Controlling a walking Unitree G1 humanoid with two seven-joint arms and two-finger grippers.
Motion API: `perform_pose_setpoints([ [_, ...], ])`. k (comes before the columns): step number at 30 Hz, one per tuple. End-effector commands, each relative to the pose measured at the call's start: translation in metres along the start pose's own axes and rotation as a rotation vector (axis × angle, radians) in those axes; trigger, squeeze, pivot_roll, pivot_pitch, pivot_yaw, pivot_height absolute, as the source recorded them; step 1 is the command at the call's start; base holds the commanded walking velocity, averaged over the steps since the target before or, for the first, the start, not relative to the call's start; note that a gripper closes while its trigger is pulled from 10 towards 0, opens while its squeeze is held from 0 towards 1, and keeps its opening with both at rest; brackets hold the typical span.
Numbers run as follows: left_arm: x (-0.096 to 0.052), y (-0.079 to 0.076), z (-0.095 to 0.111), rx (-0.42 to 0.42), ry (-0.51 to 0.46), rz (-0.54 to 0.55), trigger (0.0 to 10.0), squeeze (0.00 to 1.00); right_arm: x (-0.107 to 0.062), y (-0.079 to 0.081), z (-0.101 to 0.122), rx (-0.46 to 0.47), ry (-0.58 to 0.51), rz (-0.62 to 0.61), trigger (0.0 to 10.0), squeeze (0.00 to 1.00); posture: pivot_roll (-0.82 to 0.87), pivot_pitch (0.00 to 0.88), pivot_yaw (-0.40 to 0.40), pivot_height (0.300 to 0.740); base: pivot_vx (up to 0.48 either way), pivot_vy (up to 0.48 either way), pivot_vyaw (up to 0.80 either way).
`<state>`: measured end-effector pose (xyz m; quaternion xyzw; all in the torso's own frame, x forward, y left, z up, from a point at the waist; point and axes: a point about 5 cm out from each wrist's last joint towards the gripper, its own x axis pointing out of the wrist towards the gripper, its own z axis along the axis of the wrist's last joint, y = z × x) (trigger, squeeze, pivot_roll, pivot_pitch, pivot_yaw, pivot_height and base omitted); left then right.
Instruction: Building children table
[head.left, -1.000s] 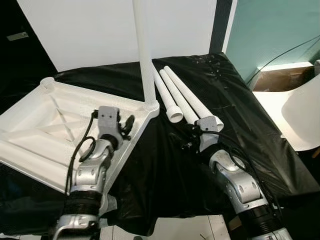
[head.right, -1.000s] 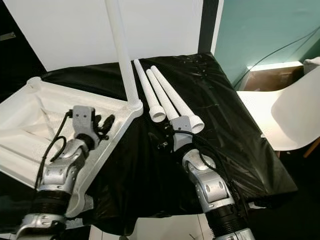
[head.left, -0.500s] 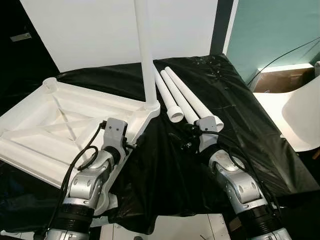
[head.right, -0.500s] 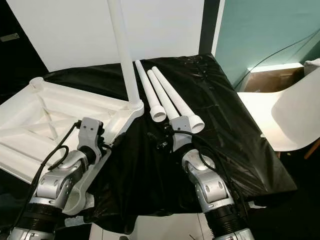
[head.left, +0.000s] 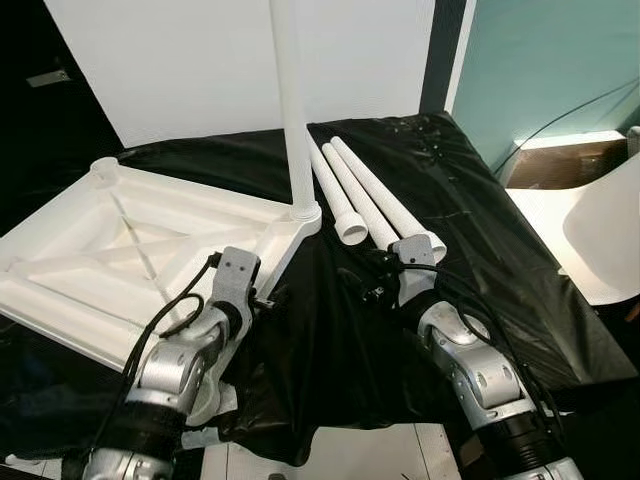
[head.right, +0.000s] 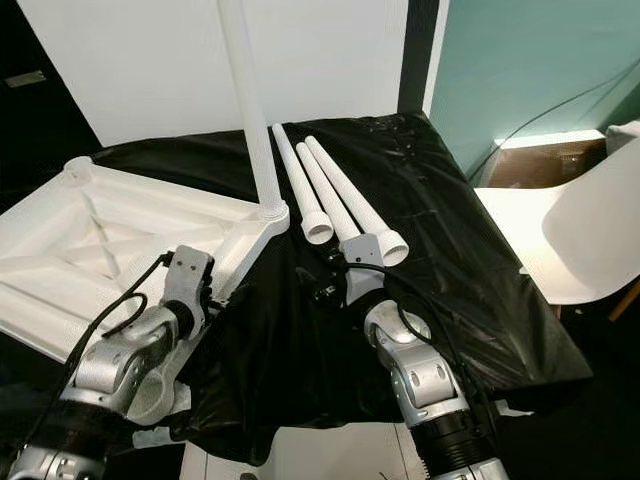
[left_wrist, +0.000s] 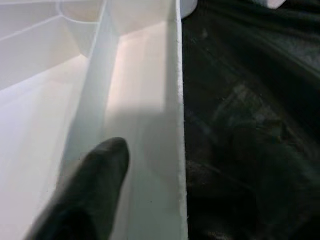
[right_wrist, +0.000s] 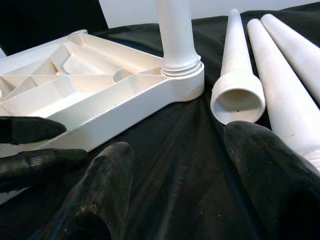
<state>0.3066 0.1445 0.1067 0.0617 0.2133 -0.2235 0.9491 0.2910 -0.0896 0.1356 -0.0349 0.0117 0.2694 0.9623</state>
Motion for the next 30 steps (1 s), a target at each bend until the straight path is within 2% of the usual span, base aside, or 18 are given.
perform_pose_setpoints([
  [1, 0.001, -0.01, -0.028, -0.022, 0.138, -0.181, 0.0, 0.0, -0.001, 0.002, -0.002, -0.005, 0.006, 0.003, 10.0, 0.0, -0.04, 0.0, 0.057, 0.74, 0.0, 0.0, 0.0],
  [5, 0.004, -0.011, -0.032, -0.028, 0.193, -0.159, 0.0, 0.0, -0.001, 0.002, -0.001, -0.006, 0.005, 0.001, 10.0, 0.0, -0.04, 0.0, 0.061, 0.74, 0.0, 0.0, 0.0],
  [9, 0.008, -0.013, -0.031, -0.043, 0.197, -0.137, 0.0, 0.0, -0.001, 0.002, -0.001, -0.007, 0.004, 0.0, 10.0, 0.0, -0.04, 0.0, 0.063, 0.74, 0.0, 0.0, 0.0],
  [10, 0.013, -0.015, -0.029, -0.066, 0.191, -0.116, 0.0, 0.0, -0.001, 0.002, -0.001, -0.008, 0.004, 0.0, 10.0, 0.0, -0.04, 0.0, 0.062, 0.74, 0.0, 0.0, 0.0],
  [11, 0.02, -0.019, -0.021, -0.114, 0.157, -0.09, 0.0, 0.0, -0.001, 0.001, -0.001, -0.009, 0.004, -0.001, 10.0, 0.0, -0.05, 0.0, 0.063, 0.74, 0.0, 0.0, 0.0],
  [13, 0.025, -0.021, -0.016, -0.147, 0.135, -0.075, 0.0, 0.0, -0.001, 0.001, -0.001, -0.01, 0.004, -0.001, 10.0, 0.0, -0.05, 0.0, 0.063, 0.74, 0.0, 0.0, 0.0],
  [16, 0.035, -0.029, 0.007, -0.258, 0.034, -0.061, 0.0, 0.0, -0.001, 0.001, -0.001, -0.014, 0.005, -0.003, 10.0, 0.0, -0.05, 0.0, 0.062, 0.74, 0.0, 0.0, 0.0],
  [19, 0.035, -0.029, 0.007, -0.258, 0.034, -0.061, 0.0, 0.0, -0.001, 0.001, -0.001, -0.014, 0.005, -0.003, 10.0, 0.0, -0.05, 0.0, 0.062, 0.74, 0.0, 0.0, 0.0],
  [23, 0.038, -0.029, 0.035, -0.36, -0.143, -0.006, 0.0, 0.0, -0.002, 0.0, -0.002, -0.02, 0.008, -0.005, 10.0, 0.0, -0.06, 0.0, 0.059, 0.74, 0.0, 0.0, 0.0],
  [25, 0.038, -0.027, 0.037, -0.382, -0.166, 0.01, 0.0, 0.0, -0.002, 0.0, -0.002, -0.02, 0.008, -0.005, 10.0, 0.0, -0.06, 0.0, 0.059, 0.74, 0.0, 0.0, 0.0],
  [26, 0.038, -0.025, 0.039, -0.377, -0.182, 0.025, 3.7, 0.0, -0.002, 0.0, -0.002, -0.02, 0.008, -0.005, 10.0, 0.0, -0.05, 0.0, 0.06, 0.74, 0.0, 0.0, 0.0],
  [27, 0.037, -0.024, 0.041, -0.392, -0.202, 0.034, 4.9, 0.0, -0.002, 0.0, -0.002, -0.019, 0.009, -0.005, 10.0, 0.0, -0.05, 0.0, 0.058, 0.74, 0.0, 0.0, 0.0],
  [28, 0.037, -0.023, 0.042, -0.4, -0.213, 0.037, 4.9, 0.0, -0.002, 0.0, -0.002, -0.019, 0.009, -0.006, 10.0, 0.0, -0.05, 0.0, 0.058, 0.74, 0.0, 0.0, 0.0],
  [29, 0.036, -0.022, 0.045, -0.4, -0.235, 0.038, 10.0, 0.0, -0.002, 0.0, -0.002, -0.018, 0.009, -0.005, 10.0, 0.0, -0.05, 0.0, 0.057, 0.74, 0.0, 0.0, 0.0],
  [30, 0.036, -0.022, 0.045, -0.4, -0.235, 0.038, 10.0, 0.0, -0.002, 0.0, -0.002, -0.018, 0.009, -0.005, 10.0, 0.0, -0.05, 0.0, 0.057, 0.74, 0.0, 0.0, 0.0],
])
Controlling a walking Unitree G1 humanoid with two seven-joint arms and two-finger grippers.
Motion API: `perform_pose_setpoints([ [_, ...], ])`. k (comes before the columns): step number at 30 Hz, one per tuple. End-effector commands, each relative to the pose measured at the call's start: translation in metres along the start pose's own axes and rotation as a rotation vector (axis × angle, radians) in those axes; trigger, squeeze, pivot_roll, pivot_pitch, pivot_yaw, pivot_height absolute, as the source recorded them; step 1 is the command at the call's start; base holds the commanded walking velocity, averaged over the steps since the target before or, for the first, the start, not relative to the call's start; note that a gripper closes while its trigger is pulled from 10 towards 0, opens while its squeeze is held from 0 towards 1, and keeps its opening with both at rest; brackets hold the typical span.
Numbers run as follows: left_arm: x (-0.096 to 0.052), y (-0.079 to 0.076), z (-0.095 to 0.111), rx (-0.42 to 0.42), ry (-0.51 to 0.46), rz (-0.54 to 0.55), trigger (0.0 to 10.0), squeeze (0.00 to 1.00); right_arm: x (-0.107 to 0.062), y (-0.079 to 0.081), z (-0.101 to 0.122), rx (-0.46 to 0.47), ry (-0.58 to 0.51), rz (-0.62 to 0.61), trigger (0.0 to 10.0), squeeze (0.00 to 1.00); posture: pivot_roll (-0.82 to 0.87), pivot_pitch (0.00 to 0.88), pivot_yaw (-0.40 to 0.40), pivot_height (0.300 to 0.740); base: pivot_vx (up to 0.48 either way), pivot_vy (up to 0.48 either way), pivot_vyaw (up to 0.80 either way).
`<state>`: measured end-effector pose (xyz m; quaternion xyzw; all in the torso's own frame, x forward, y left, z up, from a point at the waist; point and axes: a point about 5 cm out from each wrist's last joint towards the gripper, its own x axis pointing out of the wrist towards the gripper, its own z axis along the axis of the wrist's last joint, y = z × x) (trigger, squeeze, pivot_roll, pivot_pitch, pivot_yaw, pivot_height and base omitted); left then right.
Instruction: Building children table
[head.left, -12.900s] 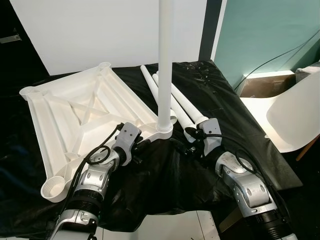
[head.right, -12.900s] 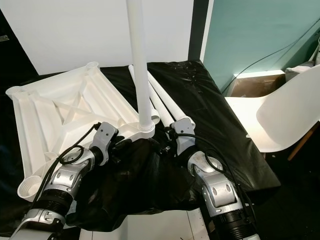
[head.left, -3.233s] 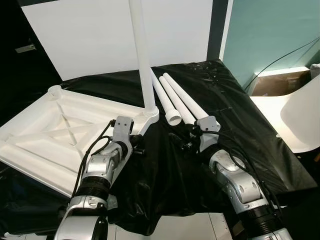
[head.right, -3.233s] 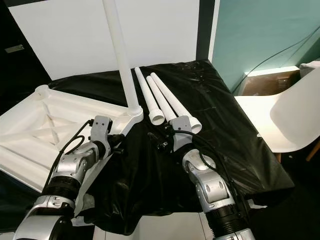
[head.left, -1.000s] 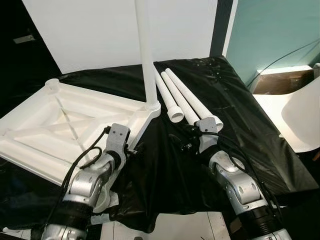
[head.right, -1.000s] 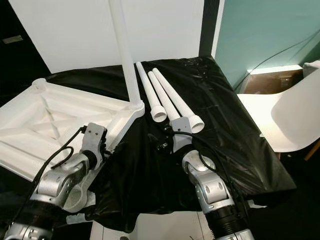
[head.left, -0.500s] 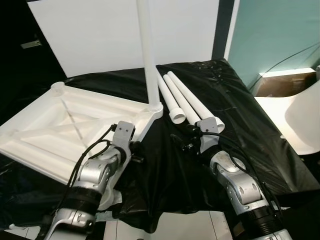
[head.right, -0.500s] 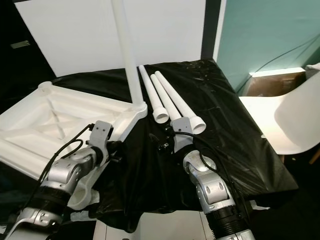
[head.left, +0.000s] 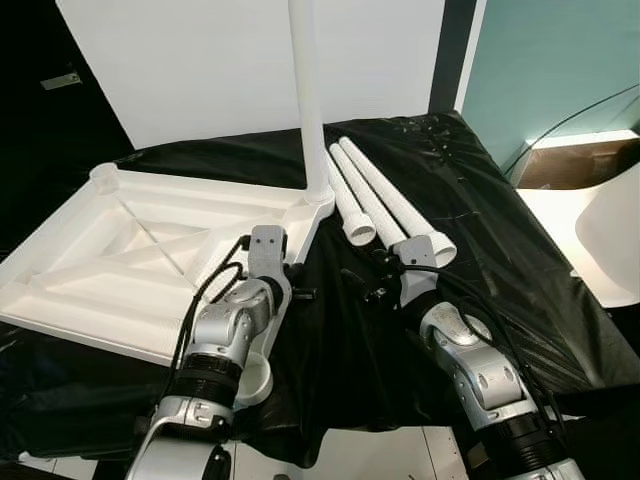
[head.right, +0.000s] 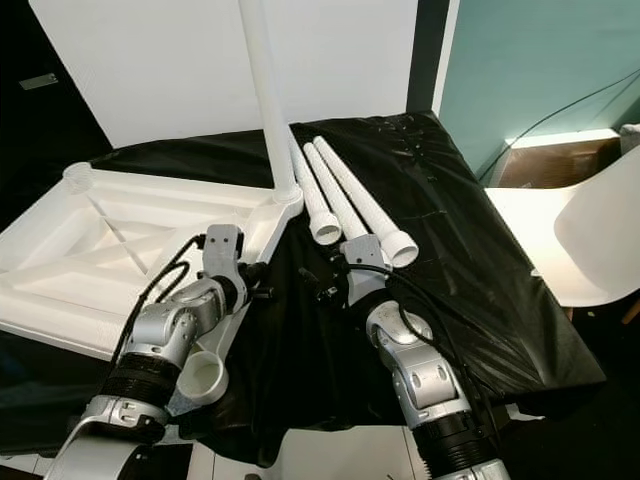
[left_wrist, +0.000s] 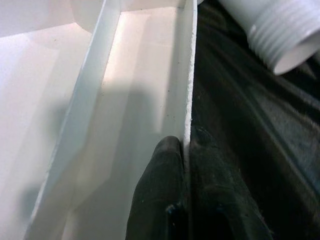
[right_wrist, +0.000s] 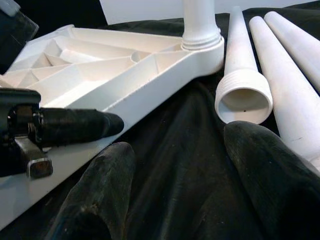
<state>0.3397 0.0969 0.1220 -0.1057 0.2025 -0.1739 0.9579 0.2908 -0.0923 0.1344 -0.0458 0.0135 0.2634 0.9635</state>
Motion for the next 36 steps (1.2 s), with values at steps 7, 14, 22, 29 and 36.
perform_pose_setpoints([
  [7, -0.008, -0.006, 0.022, -0.071, -0.24, -0.097, 10.0, 1.0, 0.001, 0.004, -0.001, 0.004, -0.002, 0.011, 10.0, 0.0, -0.04, 0.0, 0.057, 0.74, 0.0, 0.0, 0.0],
  [14, -0.015, -0.022, 0.03, -0.032, -0.29, -0.24, 10.0, 0.15, 0.002, 0.005, -0.001, 0.006, -0.003, 0.014, 10.0, 0.0, -0.04, 0.0, 0.059, 0.74, 0.0, 0.0, 0.0],
  [22, -0.026, -0.028, 0.034, 0.122, -0.341, -0.357, 10.0, 0.0, 0.004, 0.009, -0.002, 0.007, -0.002, 0.029, 10.0, 0.0, -0.03, 0.0, 0.055, 0.74, 0.0, 0.0, 0.0],
  [29, -0.049, -0.003, 0.018, 0.174, -0.22, -0.497, 10.0, 0.0, 0.006, 0.011, -0.001, 0.015, -0.009, 0.031, 10.0, 0.0, -0.02, 0.0, 0.062, 0.74, 0.0, 0.0, 0.0],
  [36, -0.052, 0.031, 0.009, 0.22, -0.099, -0.349, 10.0, 0.0, 0.007, 0.009, 0.0, 0.017, -0.014, 0.022, 10.0, 0.0, -0.03, 0.0, 0.065, 0.74, 0.0, 0.0, 0.0],
])
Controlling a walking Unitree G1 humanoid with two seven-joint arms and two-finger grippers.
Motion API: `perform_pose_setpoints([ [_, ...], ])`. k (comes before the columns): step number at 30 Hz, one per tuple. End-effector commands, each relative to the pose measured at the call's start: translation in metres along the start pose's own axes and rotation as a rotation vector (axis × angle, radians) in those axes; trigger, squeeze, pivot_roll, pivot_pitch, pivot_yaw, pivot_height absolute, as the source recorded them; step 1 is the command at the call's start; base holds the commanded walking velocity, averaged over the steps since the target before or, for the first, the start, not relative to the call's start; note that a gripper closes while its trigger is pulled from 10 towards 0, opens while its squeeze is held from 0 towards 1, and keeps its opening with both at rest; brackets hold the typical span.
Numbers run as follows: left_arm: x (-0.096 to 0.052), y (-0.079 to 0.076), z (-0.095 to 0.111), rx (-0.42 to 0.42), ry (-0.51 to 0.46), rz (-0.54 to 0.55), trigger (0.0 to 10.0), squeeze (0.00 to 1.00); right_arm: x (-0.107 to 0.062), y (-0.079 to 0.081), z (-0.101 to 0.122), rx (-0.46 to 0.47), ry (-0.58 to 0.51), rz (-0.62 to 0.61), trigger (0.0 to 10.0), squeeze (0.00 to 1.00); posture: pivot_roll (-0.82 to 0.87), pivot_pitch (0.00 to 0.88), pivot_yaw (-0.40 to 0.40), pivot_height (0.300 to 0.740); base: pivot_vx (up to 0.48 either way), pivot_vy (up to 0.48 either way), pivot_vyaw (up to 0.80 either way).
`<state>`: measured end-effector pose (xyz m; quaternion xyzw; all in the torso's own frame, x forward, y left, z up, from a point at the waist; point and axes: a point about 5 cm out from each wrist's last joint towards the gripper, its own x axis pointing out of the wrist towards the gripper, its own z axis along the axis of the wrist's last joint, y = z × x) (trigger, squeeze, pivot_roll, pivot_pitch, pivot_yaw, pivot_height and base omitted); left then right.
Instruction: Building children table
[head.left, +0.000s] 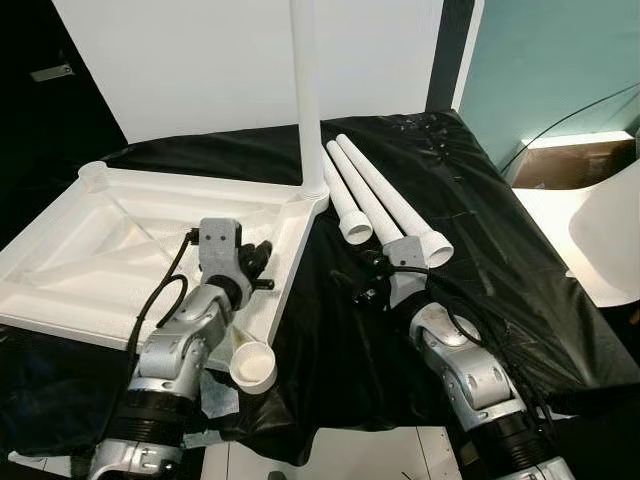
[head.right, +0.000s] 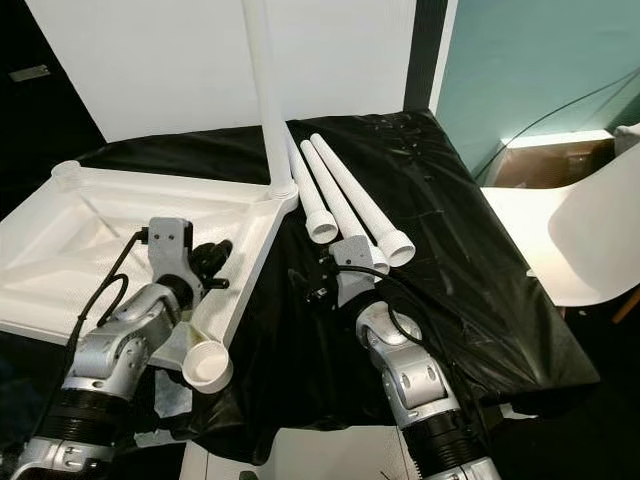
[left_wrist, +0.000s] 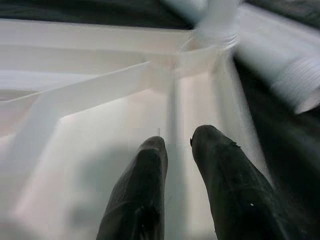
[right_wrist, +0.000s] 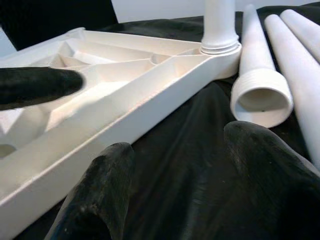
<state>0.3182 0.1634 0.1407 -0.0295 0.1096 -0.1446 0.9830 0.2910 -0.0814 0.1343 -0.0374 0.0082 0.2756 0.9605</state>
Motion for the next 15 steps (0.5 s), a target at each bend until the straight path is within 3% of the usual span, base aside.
perform_pose_setpoints([
  [1, -0.006, -0.01, -0.007, 0.045, 0.074, -0.393, 10.0, 0.0, 0.001, -0.001, -0.001, 0.004, 0.002, -0.006, 10.0, 0.0, -0.03, 0.0, 0.064, 0.74, 0.0, 0.0, 0.0],
  [4, -0.009, 0.003, -0.012, 0.081, 0.148, -0.334, 10.0, 0.0, 0.0, -0.001, -0.002, 0.002, 0.004, -0.008, 10.0, 0.0, -0.03, 0.0, 0.065, 0.74, 0.0, 0.0, 0.0],
  [7, -0.009, 0.007, -0.013, 0.104, 0.174, -0.319, 10.0, 0.0, 0.0, -0.002, -0.002, 0.001, 0.003, -0.008, 10.0, 0.0, -0.03, 0.0, 0.064, 0.74, 0.0, 0.0, 0.0],
  [15, -0.012, -0.013, -0.011, 0.078, 0.194, -0.41, 10.0, 0.0, 0.002, -0.002, -0.001, -0.007, 0.0, -0.005, 10.0, 0.0, -0.03, 0.0, 0.071, 0.74, 0.0, 0.0, 0.0],
])
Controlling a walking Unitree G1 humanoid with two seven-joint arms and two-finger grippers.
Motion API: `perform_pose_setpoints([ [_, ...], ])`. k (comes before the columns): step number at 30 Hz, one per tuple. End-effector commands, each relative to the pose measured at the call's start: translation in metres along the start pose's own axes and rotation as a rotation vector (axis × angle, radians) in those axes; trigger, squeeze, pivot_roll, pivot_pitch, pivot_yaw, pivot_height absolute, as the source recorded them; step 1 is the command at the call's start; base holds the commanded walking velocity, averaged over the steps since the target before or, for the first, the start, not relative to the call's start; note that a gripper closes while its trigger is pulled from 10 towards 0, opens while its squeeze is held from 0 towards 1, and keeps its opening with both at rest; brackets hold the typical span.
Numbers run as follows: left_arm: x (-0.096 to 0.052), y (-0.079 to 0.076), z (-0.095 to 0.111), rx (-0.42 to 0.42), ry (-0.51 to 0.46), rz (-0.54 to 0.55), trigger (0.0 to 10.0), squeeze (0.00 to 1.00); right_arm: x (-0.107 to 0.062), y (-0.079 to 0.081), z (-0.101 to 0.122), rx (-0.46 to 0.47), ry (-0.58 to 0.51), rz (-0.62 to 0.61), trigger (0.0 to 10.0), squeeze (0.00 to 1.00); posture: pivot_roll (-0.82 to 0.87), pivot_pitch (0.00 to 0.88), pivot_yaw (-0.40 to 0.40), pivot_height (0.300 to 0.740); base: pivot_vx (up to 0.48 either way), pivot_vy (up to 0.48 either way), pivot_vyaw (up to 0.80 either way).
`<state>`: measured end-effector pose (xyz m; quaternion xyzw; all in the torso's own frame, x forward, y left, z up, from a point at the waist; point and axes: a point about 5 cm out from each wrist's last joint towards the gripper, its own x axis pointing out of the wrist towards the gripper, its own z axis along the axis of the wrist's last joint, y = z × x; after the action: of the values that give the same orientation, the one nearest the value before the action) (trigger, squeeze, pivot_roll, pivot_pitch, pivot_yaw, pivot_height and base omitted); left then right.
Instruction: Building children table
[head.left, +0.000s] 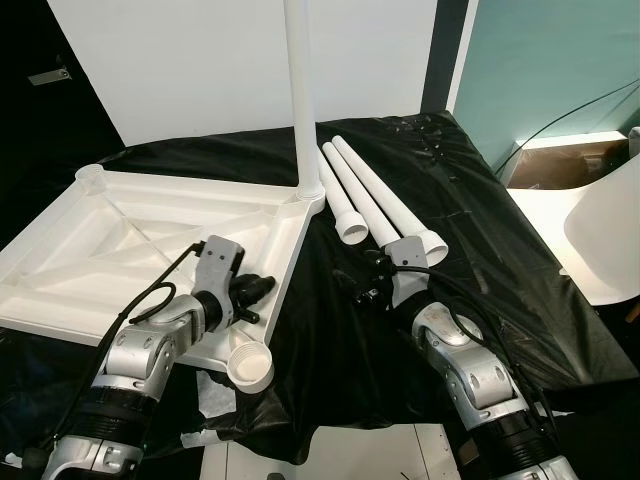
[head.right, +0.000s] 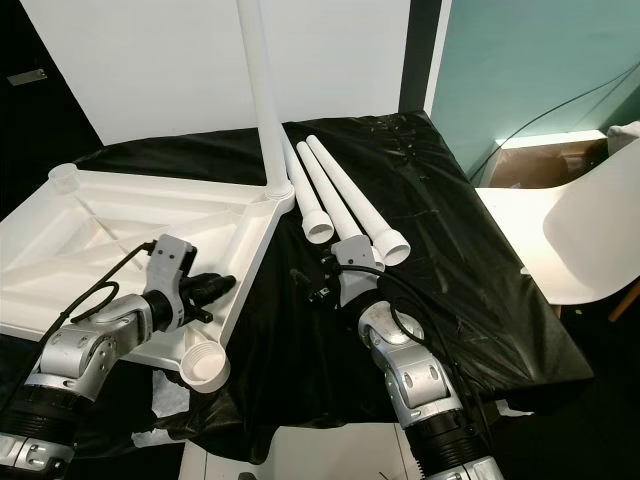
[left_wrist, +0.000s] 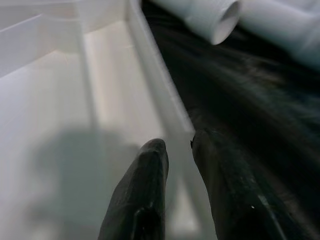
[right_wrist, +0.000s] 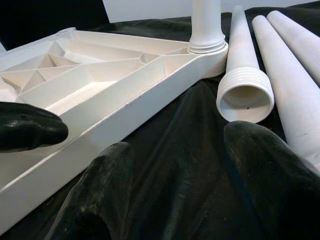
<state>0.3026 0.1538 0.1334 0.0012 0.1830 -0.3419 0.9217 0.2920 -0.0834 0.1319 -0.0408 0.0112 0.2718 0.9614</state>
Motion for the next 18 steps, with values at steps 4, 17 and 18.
perform_pose_setpoints([
  [4, 0.006, -0.005, -0.005, 0.024, 0.04, 0.008, 10.0, 0.0, 0.002, 0.0, 0.001, -0.003, -0.008, 0.002, 10.0, 0.0, -0.03, 0.0, 0.07, 0.74, 0.0, 0.0, 0.0],
  [17, 0.002, 0.028, 0.008, 0.076, -0.019, 0.268, 10.0, 0.0, -0.001, -0.001, 0.0, -0.003, -0.004, -0.003, 10.0, 0.0, -0.03, 0.0, 0.065, 0.74, 0.0, 0.0, 0.0],
  [18, -0.001, 0.036, 0.008, 0.075, -0.015, 0.325, 10.0, 0.0, -0.001, -0.001, 0.0, -0.002, -0.003, -0.001, 10.0, 0.0, -0.03, 0.0, 0.065, 0.74, 0.0, 0.0, 0.0],
])
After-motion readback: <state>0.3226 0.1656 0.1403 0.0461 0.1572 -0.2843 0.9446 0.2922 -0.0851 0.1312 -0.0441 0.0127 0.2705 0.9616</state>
